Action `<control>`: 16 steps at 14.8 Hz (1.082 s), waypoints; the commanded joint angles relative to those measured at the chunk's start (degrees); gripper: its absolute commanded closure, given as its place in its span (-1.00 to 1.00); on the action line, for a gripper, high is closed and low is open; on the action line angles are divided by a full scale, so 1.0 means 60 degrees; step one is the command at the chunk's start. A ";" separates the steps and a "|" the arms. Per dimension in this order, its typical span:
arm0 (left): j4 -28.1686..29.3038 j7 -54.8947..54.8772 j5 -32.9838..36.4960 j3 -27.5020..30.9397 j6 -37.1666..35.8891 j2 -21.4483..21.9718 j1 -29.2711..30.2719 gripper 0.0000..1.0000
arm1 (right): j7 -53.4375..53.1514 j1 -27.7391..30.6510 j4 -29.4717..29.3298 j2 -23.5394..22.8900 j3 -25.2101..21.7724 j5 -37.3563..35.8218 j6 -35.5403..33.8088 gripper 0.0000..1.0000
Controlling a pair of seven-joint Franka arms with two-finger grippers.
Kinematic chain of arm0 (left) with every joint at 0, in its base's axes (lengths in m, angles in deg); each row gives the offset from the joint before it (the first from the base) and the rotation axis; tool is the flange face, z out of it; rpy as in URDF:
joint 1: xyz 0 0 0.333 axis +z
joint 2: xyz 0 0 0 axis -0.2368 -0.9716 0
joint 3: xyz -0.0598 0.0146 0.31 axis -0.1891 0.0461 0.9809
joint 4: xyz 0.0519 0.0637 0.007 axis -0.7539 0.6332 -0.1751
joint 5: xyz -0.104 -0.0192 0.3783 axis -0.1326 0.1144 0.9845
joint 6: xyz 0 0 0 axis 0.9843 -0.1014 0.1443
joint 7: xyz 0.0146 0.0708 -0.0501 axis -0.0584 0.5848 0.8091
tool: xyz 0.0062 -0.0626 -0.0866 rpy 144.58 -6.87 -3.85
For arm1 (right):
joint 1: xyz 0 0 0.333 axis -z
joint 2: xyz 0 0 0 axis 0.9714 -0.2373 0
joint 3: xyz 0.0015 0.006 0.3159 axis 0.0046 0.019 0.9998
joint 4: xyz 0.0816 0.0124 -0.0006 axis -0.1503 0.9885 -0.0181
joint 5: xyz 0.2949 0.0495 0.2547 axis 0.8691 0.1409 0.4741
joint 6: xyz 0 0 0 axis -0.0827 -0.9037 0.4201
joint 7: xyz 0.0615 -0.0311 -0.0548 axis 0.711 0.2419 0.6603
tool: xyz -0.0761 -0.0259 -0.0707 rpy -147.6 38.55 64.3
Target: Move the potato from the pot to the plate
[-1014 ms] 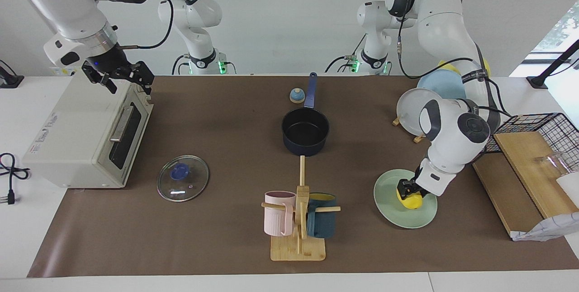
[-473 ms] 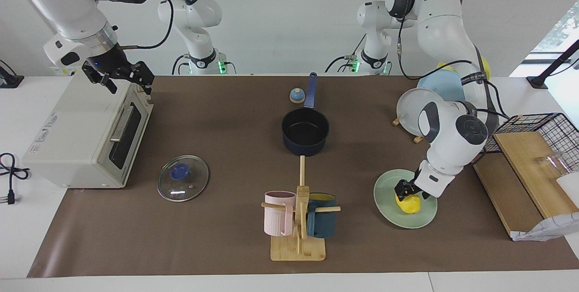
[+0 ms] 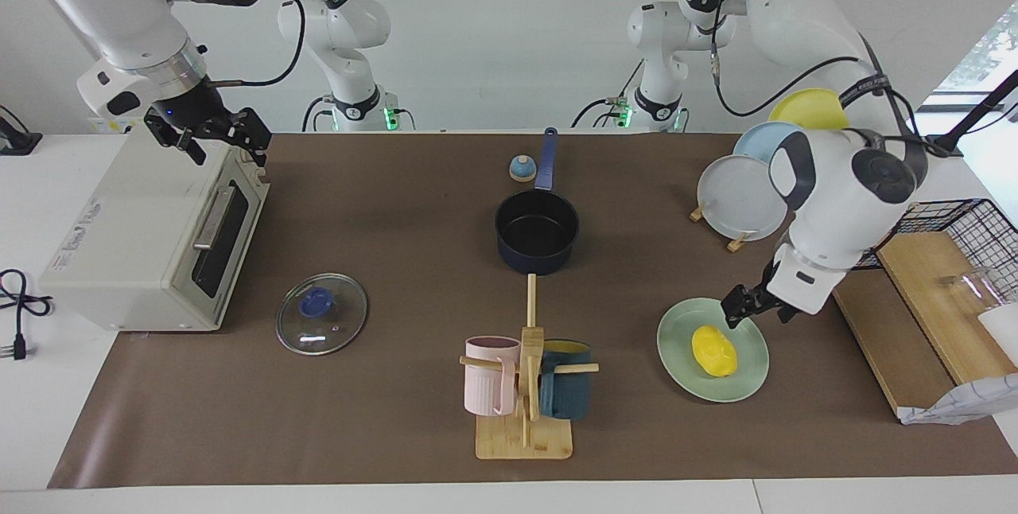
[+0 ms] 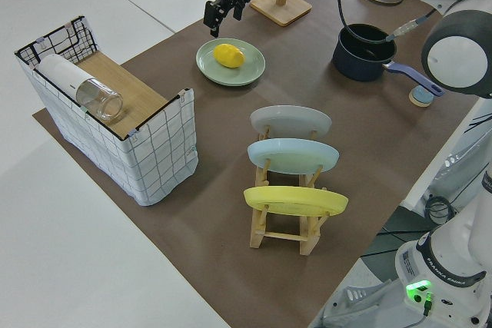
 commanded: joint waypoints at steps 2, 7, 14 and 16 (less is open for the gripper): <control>0.0325 -0.0091 0.0068 -0.0067 -0.1468 0.1494 0.0233 -1.00 | -0.0097 0.0051 0.0177 0.0184 0.0014 0.0179 -0.0060 -1.00; 0.1302 -0.0135 0.0068 -0.0067 -0.3169 0.3514 0.0409 -1.00 | -0.0097 0.0051 0.0163 0.0184 0.0014 0.0179 -0.0060 -1.00; 0.2949 -0.0501 0.0039 -0.0081 -0.2979 0.4691 0.0337 -1.00 | -0.0097 0.0051 0.0177 0.0184 0.0014 0.0179 -0.0060 -1.00; 0.2655 -0.0501 0.0039 -0.0067 -0.3694 0.4588 0.0308 -1.00 | -0.0083 0.0051 0.0177 0.0184 0.0014 0.0179 -0.0060 -1.00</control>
